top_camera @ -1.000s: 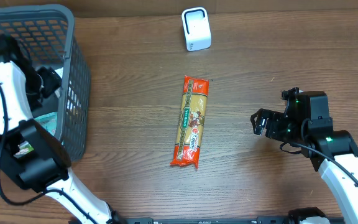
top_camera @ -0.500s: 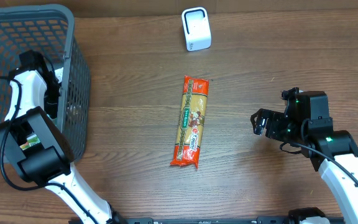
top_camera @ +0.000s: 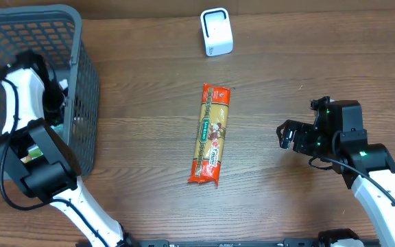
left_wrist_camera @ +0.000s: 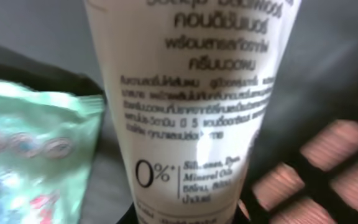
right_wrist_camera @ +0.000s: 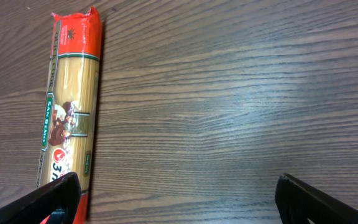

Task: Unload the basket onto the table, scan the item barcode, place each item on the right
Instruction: 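Grasp the white cream tube in the basket with the left gripper, then place the cream tube beside the spaghetti pack and withdraw left gripper, then grasp the teal wet-wipe pack in the basket with the left gripper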

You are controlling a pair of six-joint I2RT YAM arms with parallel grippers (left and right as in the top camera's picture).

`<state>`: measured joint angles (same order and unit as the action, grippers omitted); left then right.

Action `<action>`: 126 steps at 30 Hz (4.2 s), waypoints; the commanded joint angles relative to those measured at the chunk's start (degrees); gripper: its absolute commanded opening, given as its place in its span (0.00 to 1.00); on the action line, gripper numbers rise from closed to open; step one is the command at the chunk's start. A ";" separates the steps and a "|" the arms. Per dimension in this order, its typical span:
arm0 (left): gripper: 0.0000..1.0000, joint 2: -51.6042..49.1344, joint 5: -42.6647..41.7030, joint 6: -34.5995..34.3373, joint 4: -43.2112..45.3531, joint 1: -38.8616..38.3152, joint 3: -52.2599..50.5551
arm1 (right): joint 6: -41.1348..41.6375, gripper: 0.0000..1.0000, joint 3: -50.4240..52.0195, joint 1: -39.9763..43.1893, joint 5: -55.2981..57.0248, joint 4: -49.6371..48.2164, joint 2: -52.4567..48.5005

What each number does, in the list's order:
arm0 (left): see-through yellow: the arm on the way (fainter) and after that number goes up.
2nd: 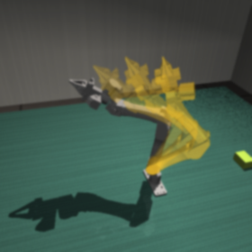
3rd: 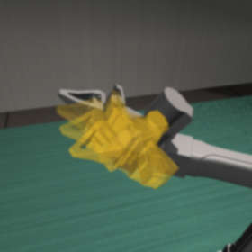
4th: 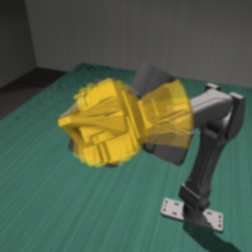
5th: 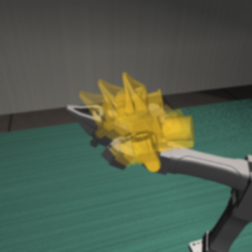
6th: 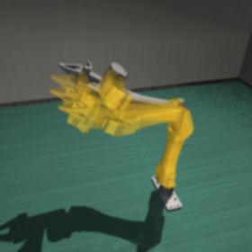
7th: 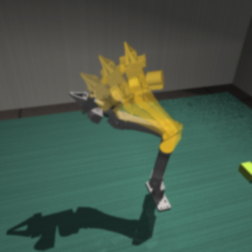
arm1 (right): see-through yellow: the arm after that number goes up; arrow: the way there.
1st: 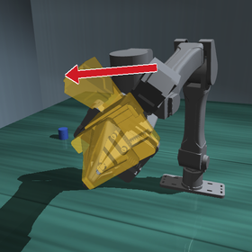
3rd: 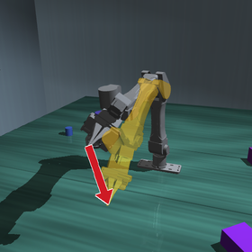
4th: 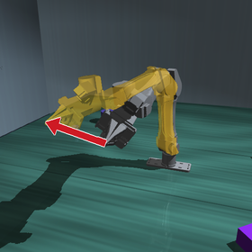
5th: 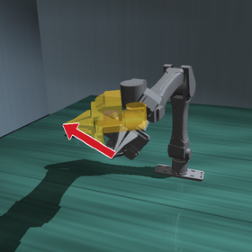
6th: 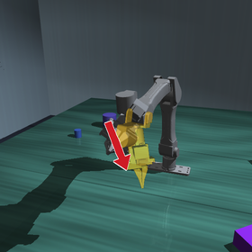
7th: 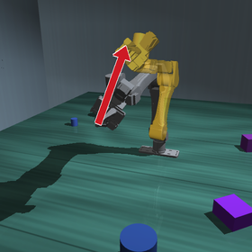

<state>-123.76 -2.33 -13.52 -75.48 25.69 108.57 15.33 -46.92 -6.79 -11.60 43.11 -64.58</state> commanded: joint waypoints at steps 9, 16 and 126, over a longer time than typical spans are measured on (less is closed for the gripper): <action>0.04 6.38 -5.62 1.57 -21.33 -1.57 49.40 | -0.79 1.00 -1.36 0.11 -0.07 -0.31 0.20; 0.04 16.61 -11.78 4.55 -21.33 -14.64 45.72 | -0.79 1.00 -1.36 0.11 -0.07 -0.31 0.20; 0.82 22.77 11.50 17.79 39.63 11.04 -43.01 | -0.79 1.00 -1.36 0.11 -0.07 -0.31 0.20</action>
<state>-101.84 6.79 2.15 -37.95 36.84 66.98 15.22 -46.94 -6.79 -11.60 43.11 -64.58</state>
